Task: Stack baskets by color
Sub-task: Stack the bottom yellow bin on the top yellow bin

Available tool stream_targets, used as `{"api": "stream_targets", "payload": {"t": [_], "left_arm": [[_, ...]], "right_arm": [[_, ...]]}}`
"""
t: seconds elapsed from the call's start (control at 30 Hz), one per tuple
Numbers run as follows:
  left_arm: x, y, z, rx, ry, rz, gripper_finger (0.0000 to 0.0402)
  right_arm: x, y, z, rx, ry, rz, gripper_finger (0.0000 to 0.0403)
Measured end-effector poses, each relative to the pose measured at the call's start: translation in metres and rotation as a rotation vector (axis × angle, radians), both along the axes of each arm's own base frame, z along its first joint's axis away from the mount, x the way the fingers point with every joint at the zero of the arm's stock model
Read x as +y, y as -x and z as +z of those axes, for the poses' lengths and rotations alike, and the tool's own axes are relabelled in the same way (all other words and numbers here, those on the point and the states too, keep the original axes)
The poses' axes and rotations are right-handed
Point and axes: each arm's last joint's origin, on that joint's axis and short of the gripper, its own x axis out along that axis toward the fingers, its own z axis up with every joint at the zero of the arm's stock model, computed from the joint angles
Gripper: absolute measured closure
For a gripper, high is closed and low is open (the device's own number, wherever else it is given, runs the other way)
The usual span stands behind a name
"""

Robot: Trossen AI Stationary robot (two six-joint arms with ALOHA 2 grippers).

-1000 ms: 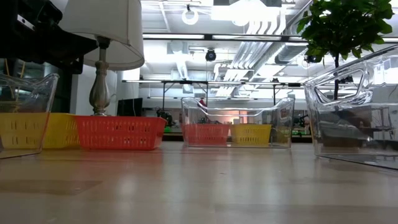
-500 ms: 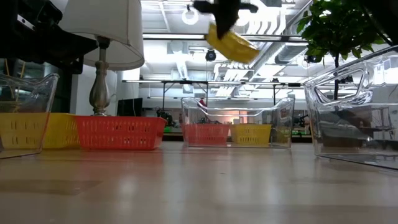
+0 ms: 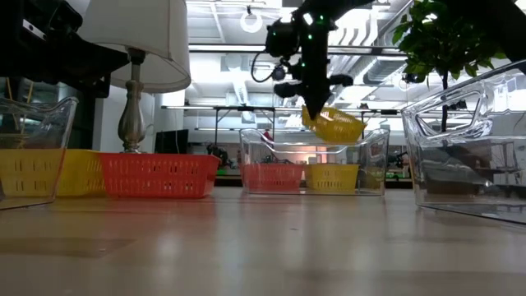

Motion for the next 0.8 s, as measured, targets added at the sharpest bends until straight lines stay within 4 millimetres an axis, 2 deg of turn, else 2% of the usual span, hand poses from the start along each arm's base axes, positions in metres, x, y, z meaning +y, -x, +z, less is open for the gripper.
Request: {"api": "stream_targets", "payload": {"t": [0.17,0.3,0.67,0.8], "left_arm": [[0.000,0.000,0.000,0.000,0.000,0.000,0.0401],[0.000,0.000,0.000,0.000,0.000,0.000,0.0401],[0.000,0.000,0.000,0.000,0.000,0.000,0.0401],[0.000,0.000,0.000,0.001,0.000,0.000,0.0401]], "right_arm": [[-0.021,0.002,-0.016,-0.145,-0.074,-0.040,0.0403],[-0.029,0.004,-0.023,-0.200,-0.118,-0.055,0.0403],[-0.028,0.010,-0.026,-0.172,-0.165,-0.100,0.0403],[-0.027,0.013,-0.033,-0.147,-0.181,-0.116,0.0403]]}}
